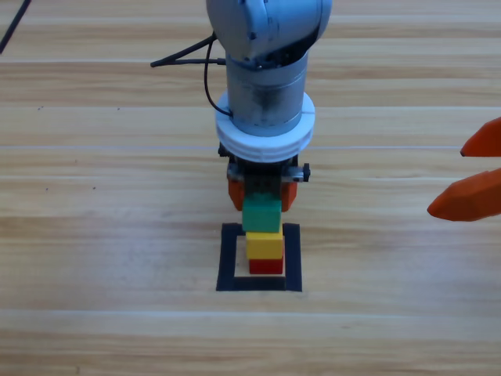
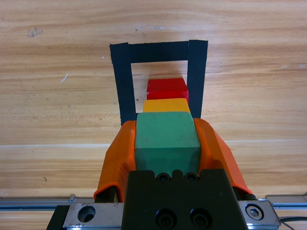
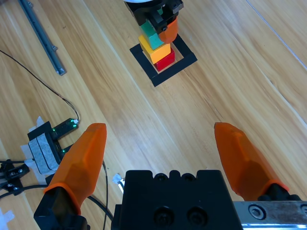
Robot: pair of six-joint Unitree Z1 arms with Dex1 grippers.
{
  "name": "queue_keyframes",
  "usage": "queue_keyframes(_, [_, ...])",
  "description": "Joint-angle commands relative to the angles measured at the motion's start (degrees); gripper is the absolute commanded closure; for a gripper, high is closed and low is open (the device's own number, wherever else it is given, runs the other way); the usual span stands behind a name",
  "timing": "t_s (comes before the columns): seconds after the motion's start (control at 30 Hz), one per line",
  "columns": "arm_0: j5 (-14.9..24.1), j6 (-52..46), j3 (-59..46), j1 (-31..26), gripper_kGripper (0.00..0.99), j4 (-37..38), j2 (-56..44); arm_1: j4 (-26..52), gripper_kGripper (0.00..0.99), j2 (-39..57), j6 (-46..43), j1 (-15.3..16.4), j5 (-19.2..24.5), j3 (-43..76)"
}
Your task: Stack the blocks in the rectangular block: red at the bottom, yellow in the middle, green on top
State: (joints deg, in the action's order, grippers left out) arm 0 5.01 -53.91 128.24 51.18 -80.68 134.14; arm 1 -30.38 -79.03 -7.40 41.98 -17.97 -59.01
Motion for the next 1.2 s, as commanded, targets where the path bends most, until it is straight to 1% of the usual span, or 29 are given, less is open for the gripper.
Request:
queue_keyframes(0.03, [0.3,-0.7,-1.4,1.9,0.895,-0.2,-0.6,0.8,0.005,-2.6,-0.1,1.9,-0.6,0.4])
queue_keyframes(0.47, [0.5,-0.5,-1.1,2.0,0.892,-0.2,0.4,0.8,0.005,-2.6,-0.1,1.9,-0.6,0.4])
queue_keyframes(0.53, [0.5,-0.3,-1.0,2.0,0.867,-0.2,0.8,0.8,0.005,-2.6,-0.1,1.9,-0.6,0.4])
queue_keyframes(0.57, [0.5,-0.2,-0.9,2.0,0.829,-0.1,0.9,0.9,0.005,-2.6,-0.1,1.9,-0.6,0.4])
queue_keyframes(0.6, [0.4,-0.1,-0.5,2.0,0.766,0.0,1.5,0.8,0.005,-2.6,-0.1,1.9,-0.6,0.4])
queue_keyframes(0.63, [0.3,-0.1,0.1,2.0,0.583,0.0,1.9,0.8,0.005,-2.6,-0.1,1.9,-0.6,0.4])
queue_keyframes(0.67, [0.3,-0.1,0.3,2.0,0.243,0.0,2.1,0.8,0.005,-2.6,-0.1,1.9,-0.6,0.4])
queue_keyframes(0.7, [0.3,-0.1,0.3,1.9,0.063,0.0,2.0,0.8,0.005,-2.6,-0.1,1.9,-0.6,0.4])
queue_keyframes(0.73, [0.3,-0.3,0.3,2.0,0.005,0.0,1.9,0.8,0.005,-2.6,-0.1,1.9,-0.6,0.4])
queue_keyframes(1.0, [0.5,-0.4,1.1,2.0,0.0,0.0,1.1,0.8,0.005,-2.5,-0.1,1.9,-0.7,0.4])
queue_keyframes(1.13, [2.2,-0.1,2.8,2.1,0.0,0.0,-0.6,0.8,0.005,-2.1,-0.1,2.1,-0.6,0.5])
queue_keyframes(1.2, [4.5,0.1,3.2,2.3,0.0,-0.1,-3.3,0.8,0.005,-2.1,-0.1,2.3,-0.6,0.5])
